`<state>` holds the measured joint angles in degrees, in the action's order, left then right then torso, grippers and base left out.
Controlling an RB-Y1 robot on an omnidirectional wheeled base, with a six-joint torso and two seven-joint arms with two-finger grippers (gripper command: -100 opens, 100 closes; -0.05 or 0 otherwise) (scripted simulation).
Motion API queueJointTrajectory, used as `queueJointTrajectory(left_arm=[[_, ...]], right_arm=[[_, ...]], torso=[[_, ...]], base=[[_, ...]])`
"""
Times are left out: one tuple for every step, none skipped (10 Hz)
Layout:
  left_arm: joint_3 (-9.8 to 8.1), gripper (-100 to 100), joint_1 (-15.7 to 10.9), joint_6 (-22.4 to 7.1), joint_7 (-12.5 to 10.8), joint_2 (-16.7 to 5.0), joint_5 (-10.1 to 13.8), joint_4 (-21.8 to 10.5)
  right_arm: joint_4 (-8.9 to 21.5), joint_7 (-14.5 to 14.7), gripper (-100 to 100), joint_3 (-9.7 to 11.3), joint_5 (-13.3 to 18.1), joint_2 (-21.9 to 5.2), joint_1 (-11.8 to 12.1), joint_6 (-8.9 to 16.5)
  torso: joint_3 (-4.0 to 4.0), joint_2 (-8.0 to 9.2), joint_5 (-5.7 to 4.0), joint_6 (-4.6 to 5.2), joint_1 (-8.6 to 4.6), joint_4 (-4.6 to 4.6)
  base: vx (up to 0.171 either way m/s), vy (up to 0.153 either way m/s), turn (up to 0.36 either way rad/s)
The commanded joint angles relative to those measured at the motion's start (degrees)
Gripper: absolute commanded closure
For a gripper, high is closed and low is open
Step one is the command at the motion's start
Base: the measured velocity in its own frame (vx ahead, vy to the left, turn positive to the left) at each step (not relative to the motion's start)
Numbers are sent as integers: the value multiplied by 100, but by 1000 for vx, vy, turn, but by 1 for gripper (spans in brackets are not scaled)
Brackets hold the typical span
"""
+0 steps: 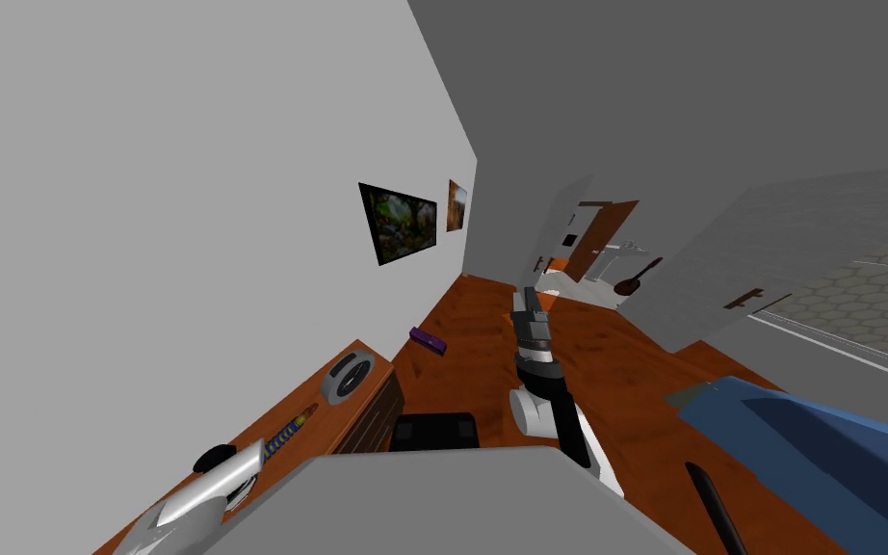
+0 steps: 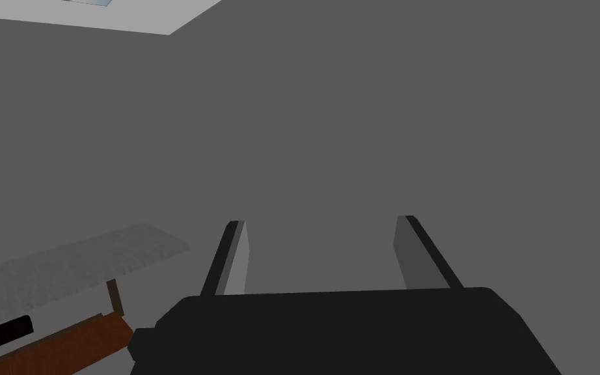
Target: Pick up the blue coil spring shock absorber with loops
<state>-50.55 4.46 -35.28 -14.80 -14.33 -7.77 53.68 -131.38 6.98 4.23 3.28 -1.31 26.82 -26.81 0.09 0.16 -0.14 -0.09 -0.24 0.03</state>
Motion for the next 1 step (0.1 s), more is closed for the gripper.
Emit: queueJointTrajectory(left_arm=[[0, 0, 0, 0, 0, 0, 0, 0]], right_arm=[[0, 0, 0, 0, 0, 0, 0, 0]], torso=[[0, 0, 0, 0, 0, 0]], base=[[-4, -6, 2]])
